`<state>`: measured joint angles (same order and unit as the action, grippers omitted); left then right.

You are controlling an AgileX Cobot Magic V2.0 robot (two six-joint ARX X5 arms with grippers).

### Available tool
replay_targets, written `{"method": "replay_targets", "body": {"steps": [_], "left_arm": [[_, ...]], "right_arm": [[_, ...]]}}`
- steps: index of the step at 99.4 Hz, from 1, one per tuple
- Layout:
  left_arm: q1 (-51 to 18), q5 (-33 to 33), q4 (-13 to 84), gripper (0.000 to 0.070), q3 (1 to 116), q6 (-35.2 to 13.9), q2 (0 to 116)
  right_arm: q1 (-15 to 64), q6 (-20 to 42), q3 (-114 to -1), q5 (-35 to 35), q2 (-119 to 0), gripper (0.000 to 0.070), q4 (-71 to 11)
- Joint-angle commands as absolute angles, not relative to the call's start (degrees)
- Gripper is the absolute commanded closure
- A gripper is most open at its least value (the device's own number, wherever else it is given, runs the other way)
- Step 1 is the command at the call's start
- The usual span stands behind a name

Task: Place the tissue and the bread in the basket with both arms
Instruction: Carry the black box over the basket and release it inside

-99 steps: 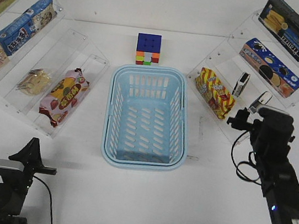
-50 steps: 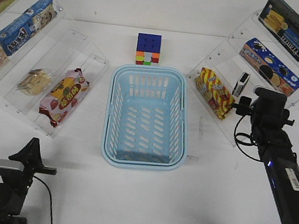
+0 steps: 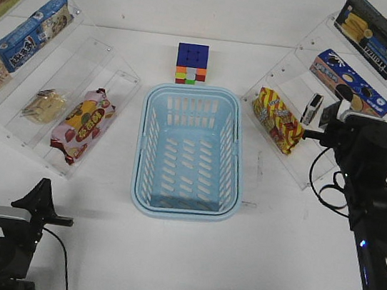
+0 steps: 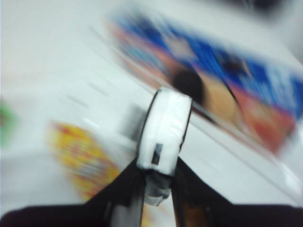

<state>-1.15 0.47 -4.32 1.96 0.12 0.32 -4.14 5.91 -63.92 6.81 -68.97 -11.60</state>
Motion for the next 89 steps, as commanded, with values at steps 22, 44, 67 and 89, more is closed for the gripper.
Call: {"method": "replay_targets", "body": {"steps": [22,44,67,89], "left_arm": [[-1.1,0.4,-5.3,0.0699,0.8,0.6,0.2],[-1.1,0.4,-5.8,0.0699,0.8,-0.6,0.2],[-1.1,0.4,-6.1,0.0699,0.8,-11.6,0.2],[-1.1,0.4,-6.3,0.0699,1.5,-24.7,0.2]], "right_arm": [[12.6,7.3,-65.2,25.4,-66.3,0.0700,-10.0],[26.6,2.7,-65.2,19.7,-73.6,0.0531,-11.8],[28.2,3.6,-65.3,18.9,-74.1,0.0280,-9.1],[22.7,3.6,-65.2,12.3,-64.6,0.0695,-12.4]]}}
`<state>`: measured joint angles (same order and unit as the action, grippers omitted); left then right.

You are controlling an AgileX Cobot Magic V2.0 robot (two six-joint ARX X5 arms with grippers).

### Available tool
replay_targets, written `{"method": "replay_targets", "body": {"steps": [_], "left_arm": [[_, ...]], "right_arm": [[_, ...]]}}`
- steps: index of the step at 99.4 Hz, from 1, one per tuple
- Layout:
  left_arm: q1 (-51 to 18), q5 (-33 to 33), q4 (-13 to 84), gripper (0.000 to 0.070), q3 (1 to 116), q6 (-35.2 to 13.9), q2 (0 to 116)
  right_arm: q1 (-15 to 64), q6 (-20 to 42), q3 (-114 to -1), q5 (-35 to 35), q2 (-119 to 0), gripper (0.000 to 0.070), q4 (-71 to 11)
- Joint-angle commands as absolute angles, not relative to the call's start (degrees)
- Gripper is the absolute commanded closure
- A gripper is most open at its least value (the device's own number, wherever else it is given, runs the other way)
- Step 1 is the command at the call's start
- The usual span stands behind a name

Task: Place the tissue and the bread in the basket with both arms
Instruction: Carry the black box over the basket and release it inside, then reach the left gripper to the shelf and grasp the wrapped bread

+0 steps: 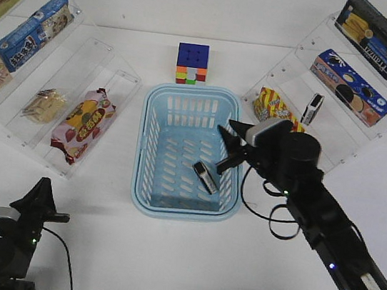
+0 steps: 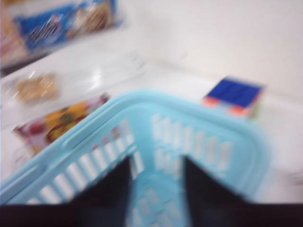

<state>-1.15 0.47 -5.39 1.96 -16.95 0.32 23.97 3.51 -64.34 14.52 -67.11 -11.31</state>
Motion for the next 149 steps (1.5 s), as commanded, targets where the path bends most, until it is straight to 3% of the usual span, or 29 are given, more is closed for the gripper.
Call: {"method": "replay_targets", "body": {"steps": [1,15,17,18,25,34,51,55,65,70,98,127,132,142,149], "left_arm": [[-1.1,0.4,-6.3,0.0700,1.6,-25.3,0.2],[-1.1,-0.8,-5.4,0.0699,4.8,-30.1,0.3],[-1.1,-1.3,-4.7,0.0699,5.7,-30.2,0.4],[-1.1,-1.7,0.0,0.0699,11.1,-30.0,2.0],[-1.1,-1.6,3.3,0.0699,15.3,-28.1,4.4],[-1.1,-1.3,6.8,0.0699,22.0,-20.8,10.3],[-1.1,1.4,11.0,0.0688,33.8,-1.4,26.1],[-1.1,1.5,11.1,0.0601,36.2,3.5,29.8],[-1.1,1.6,11.0,0.0186,41.5,13.1,38.0],[-1.1,1.8,10.6,0.0108,43.7,16.2,41.7],[-1.1,6.5,10.2,0.0110,53.5,29.3,59.7],[-1.1,15.2,7.4,0.0140,59.1,30.2,72.6],[-1.1,15.7,6.9,0.0249,59.3,29.9,73.5],[-1.1,15.6,6.4,0.0687,59.4,28.9,73.8],[-1.1,15.6,6.3,0.0700,59.5,28.8,73.5]], "right_arm": [[22.5,3.6,-65.2,11.9,-64.2,0.0695,-12.9],[20.1,2.6,-59.4,8.5,-55.4,0.0696,-12.2],[19.8,2.5,-57.5,8.5,-53.7,0.0696,-10.7],[18.6,2.5,-47.6,7.7,-45.9,0.0696,-2.7],[18.4,2.6,-41.6,6.0,-41.6,0.0696,1.7],[18.4,3.4,-35.7,5.6,-37.9,0.0696,4.7],[18.4,5.2,-34.6,6.0,-37.1,0.0696,1.6],[18.4,5.2,-34.6,6.0,-37.2,0.0696,1.7],[18.4,5.2,-34.6,6.0,-37.2,0.0696,1.8],[18.4,5.2,-34.6,5.9,-37.2,0.0696,1.7],[18.4,5.3,-34.6,6.0,-37.2,0.0696,1.7],[18.4,5.6,-34.6,6.0,-37.2,0.0696,1.6],[18.4,5.9,-34.6,6.0,-37.2,0.0696,1.5],[18.4,6.0,-34.6,6.0,-37.2,0.0696,1.5],[18.4,6.0,-34.6,6.0,-37.2,0.0696,1.5]]}}
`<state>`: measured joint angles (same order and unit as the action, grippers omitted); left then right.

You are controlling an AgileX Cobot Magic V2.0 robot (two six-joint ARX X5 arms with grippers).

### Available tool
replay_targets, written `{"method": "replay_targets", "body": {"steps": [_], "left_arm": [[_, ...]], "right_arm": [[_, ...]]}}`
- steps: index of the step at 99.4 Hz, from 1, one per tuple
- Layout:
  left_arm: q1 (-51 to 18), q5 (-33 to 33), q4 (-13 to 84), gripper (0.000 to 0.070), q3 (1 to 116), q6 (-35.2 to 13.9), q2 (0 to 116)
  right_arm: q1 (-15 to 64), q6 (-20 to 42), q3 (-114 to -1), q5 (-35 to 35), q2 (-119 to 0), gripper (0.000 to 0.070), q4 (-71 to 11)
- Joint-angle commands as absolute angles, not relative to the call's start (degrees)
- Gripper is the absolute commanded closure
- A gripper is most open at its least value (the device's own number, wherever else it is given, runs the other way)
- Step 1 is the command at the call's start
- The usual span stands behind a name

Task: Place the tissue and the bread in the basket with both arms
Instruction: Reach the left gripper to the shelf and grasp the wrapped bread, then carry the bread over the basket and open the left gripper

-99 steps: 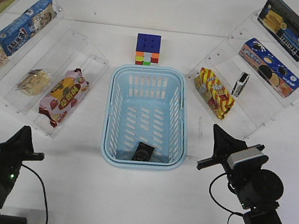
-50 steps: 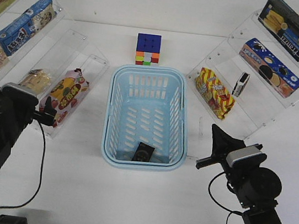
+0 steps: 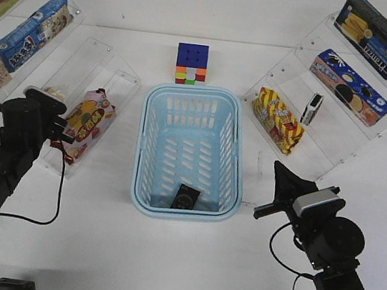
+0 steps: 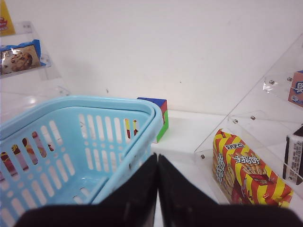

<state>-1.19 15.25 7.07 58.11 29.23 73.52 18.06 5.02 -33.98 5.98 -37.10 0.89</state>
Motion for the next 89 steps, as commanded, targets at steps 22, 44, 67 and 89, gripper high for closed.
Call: {"method": "replay_targets", "body": {"steps": [22,44,67,89], "left_arm": [[-3.5,11.4,6.3,0.0700,62.2,23.2,68.4],[-8.5,-14.7,5.9,0.0700,67.4,7.1,62.7],[-20.0,-27.5,4.5,0.0696,67.5,-1.2,65.5],[-28.9,-27.5,4.7,0.0281,67.5,-0.9,71.6]], "right_arm": [[18.4,6.0,-34.6,6.0,-37.2,0.0696,1.5],[18.4,6.0,-34.6,6.0,-37.2,0.0695,1.5],[18.4,6.0,-34.6,6.0,-37.2,0.0696,1.5],[18.4,6.0,-34.6,6.0,-37.2,0.0695,1.5]]}}
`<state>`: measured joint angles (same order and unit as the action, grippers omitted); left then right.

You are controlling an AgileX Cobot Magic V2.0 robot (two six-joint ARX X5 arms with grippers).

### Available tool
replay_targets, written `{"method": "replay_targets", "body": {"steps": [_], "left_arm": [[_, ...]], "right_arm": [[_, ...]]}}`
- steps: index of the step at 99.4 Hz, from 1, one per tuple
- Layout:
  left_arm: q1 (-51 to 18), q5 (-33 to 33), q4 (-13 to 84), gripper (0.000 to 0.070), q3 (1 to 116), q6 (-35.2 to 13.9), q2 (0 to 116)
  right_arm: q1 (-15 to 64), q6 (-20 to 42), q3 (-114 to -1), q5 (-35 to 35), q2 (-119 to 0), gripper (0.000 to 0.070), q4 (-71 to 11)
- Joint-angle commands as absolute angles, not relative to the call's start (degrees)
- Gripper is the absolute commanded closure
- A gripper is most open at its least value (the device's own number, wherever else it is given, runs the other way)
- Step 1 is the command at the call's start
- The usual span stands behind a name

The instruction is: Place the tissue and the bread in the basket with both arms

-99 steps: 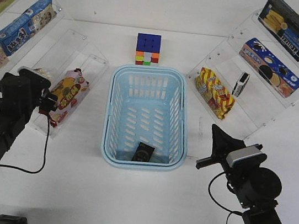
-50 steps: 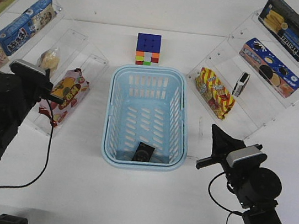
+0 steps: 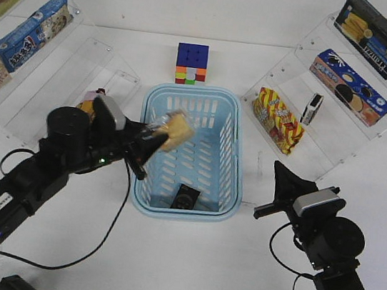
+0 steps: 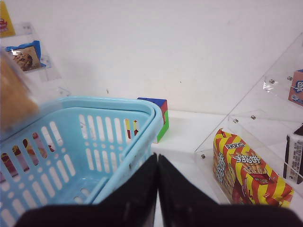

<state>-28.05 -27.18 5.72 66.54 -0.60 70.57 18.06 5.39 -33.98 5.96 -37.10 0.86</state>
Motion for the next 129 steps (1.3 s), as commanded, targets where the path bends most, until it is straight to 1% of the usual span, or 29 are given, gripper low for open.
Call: {"method": "replay_targets", "body": {"steps": [1,15,22,25,28,31,35,38,40,47,60,64,69,75,88,96,101,112,129], "left_arm": [[-29.0,-27.5,4.7,0.0275,67.5,-0.9,71.7],[-29.2,-27.2,5.0,0.0276,67.7,-0.9,70.9],[-28.2,-24.3,5.6,0.0322,68.0,-0.9,69.0],[-27.6,-22.1,6.1,0.0372,68.0,-0.9,67.7],[-26.8,-19.5,6.6,0.0445,68.0,-0.9,66.5],[-26.2,-16.8,7.5,0.0545,68.0,-0.9,65.1],[-25.3,-13.4,9.1,0.0700,68.0,-0.7,63.2],[-24.8,-11.0,10.2,0.0691,68.0,-0.7,61.8],[-24.4,-9.1,11.2,0.0700,68.0,-0.7,60.8],[-23.4,-4.5,15.2,0.0700,68.0,-0.7,57.8],[-22.0,1.9,23.9,0.0700,67.1,-0.7,53.0],[-21.7,3.0,24.5,0.0700,65.6,-0.7,51.4],[-21.5,3.9,23.3,0.0700,62.0,-0.6,48.5],[-21.3,5.2,19.7,0.0700,55.5,-0.7,44.4],[-20.6,5.6,5.8,0.0700,38.9,-0.8,35.2],[-20.5,5.5,-0.8,0.0699,32.4,-1.1,30.9],[-20.5,5.5,-1.0,0.0698,31.0,-1.1,29.1],[-20.5,5.6,1.9,0.0699,31.0,-1.1,26.1],[-20.5,5.6,1.2,0.0699,31.0,-1.1,22.6]], "right_arm": [[18.4,6.0,-34.6,6.0,-37.2,0.0696,1.5],[18.3,6.0,-34.6,5.7,-37.1,0.0695,1.5],[18.3,6.0,-34.6,4.5,-36.7,0.0695,1.2],[18.3,6.0,-34.6,3.9,-36.4,0.0696,1.1],[18.3,6.0,-34.6,3.5,-36.2,0.0695,1.1],[18.3,6.0,-34.6,2.9,-35.8,0.0696,1.1],[18.3,5.8,-34.6,2.5,-35.3,0.0695,1.0],[18.3,5.7,-34.6,2.4,-35.1,0.0695,1.0],[18.3,5.8,-34.6,2.4,-34.9,0.0696,1.0],[18.3,5.8,-34.6,1.9,-34.4,0.0695,1.0],[18.3,5.8,-34.6,1.5,-34.4,0.0696,1.1],[18.3,5.8,-34.6,1.5,-34.4,0.0695,1.2],[18.3,5.8,-34.6,1.5,-34.4,0.0695,1.3],[18.3,5.8,-34.6,1.5,-34.4,0.0696,1.3],[18.3,5.8,-34.6,1.5,-34.5,0.0696,1.3],[18.3,5.8,-34.6,1.5,-34.5,0.0696,1.3],[18.3,5.8,-34.6,1.5,-34.5,0.0695,1.3],[18.3,5.8,-34.6,1.5,-34.5,0.0696,1.3],[18.3,5.8,-34.6,1.5,-34.5,0.0696,1.3]]}}
